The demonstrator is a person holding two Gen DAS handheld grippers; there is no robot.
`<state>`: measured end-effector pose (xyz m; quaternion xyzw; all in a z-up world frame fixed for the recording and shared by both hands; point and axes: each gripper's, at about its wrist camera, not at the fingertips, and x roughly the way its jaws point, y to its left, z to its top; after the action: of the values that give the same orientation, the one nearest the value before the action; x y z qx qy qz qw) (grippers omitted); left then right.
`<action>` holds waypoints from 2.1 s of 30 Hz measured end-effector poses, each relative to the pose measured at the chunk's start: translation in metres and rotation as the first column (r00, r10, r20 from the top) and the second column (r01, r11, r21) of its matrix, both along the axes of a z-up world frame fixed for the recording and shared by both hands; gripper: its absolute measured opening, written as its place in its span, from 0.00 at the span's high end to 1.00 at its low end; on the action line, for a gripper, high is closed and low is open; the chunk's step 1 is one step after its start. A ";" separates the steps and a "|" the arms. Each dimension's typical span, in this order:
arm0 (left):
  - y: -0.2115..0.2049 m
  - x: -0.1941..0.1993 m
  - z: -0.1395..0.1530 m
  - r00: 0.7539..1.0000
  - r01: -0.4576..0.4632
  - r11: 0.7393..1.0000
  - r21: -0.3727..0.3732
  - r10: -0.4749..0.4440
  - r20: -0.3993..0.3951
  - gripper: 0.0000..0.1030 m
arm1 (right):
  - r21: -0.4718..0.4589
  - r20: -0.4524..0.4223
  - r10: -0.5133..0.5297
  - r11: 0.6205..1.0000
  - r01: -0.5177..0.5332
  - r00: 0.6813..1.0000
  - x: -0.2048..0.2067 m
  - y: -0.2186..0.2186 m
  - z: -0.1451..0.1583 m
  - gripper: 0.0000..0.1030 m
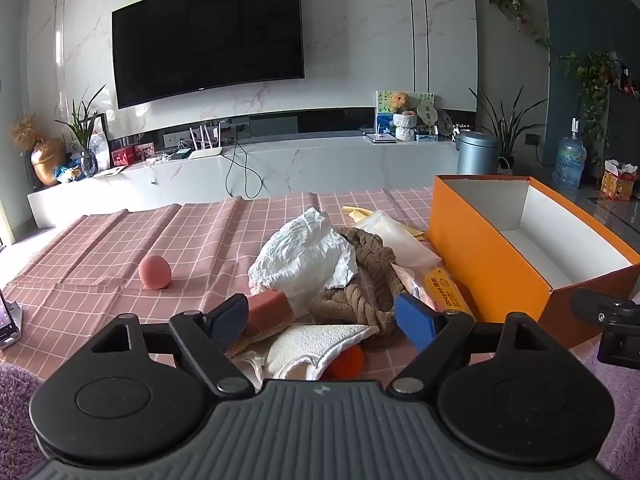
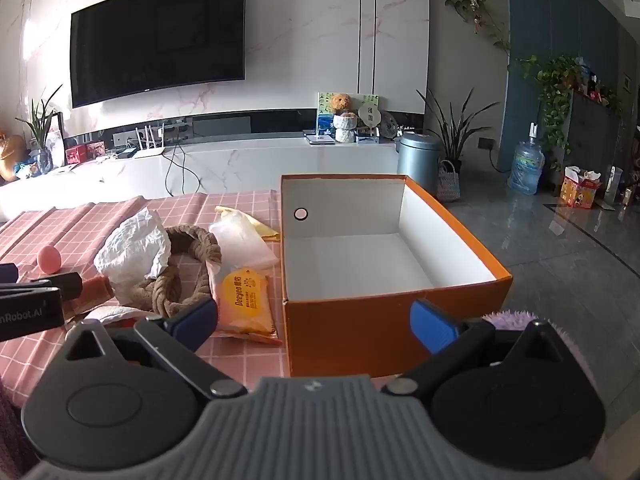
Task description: Organize soft objects
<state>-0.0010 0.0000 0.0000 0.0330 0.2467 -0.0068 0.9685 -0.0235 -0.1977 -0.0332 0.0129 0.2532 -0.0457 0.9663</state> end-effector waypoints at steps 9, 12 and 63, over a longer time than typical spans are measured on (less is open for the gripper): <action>-0.005 -0.006 -0.003 1.000 0.008 1.000 -0.003 -0.008 -0.020 0.09 | 0.002 -0.002 0.005 1.000 -0.005 1.000 -0.001 0.001 0.002 0.02; -0.001 0.000 -0.004 0.999 0.005 1.000 -0.015 -0.005 -0.032 0.09 | 0.002 -0.014 0.002 1.000 -0.002 1.000 0.004 0.000 -0.002 0.02; 0.001 0.000 -0.003 0.999 0.002 1.000 -0.014 -0.003 -0.051 0.09 | -0.005 -0.013 -0.006 1.000 0.006 1.000 -0.001 0.000 0.000 0.02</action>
<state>-0.0007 0.0006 -0.0031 0.0261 0.2710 -0.0105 0.9622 -0.0248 -0.1972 -0.0333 0.0108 0.2594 -0.0493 0.9645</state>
